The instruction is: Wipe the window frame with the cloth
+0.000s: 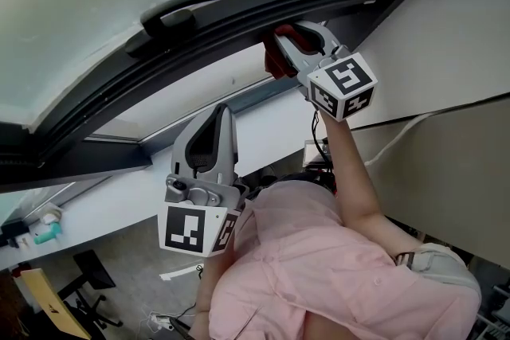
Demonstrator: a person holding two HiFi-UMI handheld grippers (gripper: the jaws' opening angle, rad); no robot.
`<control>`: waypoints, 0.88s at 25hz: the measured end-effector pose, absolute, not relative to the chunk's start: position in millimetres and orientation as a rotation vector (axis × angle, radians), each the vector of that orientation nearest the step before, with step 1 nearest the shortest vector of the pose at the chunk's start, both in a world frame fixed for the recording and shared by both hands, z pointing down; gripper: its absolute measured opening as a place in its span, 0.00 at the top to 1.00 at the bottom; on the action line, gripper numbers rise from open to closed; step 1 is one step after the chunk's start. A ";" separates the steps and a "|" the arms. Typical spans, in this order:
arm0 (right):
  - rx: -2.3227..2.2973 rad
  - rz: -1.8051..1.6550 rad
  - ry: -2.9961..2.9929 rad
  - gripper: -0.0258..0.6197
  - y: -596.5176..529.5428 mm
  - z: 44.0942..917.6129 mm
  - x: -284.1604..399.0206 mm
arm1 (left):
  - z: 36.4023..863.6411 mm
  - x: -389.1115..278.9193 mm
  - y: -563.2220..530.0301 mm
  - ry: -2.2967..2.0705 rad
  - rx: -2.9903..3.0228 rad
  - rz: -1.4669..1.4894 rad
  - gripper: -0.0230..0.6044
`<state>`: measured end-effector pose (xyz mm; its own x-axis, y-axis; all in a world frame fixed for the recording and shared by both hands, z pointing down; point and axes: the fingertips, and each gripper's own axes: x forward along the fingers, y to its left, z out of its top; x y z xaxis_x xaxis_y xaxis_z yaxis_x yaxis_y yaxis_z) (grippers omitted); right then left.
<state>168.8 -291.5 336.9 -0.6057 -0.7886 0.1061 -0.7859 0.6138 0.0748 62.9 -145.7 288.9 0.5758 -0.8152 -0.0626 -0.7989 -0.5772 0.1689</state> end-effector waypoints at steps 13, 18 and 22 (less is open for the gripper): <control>1.326 -0.022 -2.731 0.87 -293.9 338.1 178.6 | 291.3 75.0 -147.8 -1.403 2.663 -0.205 0.97; 1.369 -0.011 -2.717 0.87 -297.7 337.6 195.8 | 290.5 79.9 -147.4 -1.411 2.662 -0.203 0.97; 1.387 -0.007 -2.717 0.87 -300.4 337.4 204.4 | 291.5 84.0 -148.0 -1.418 2.661 -0.201 0.97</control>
<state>204.4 -300.4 337.4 -0.5833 -0.8084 0.0790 -0.8080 0.5874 0.0458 84.0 -148.0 291.5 0.5524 -0.8314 -0.0602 -0.8155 -0.5539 0.1676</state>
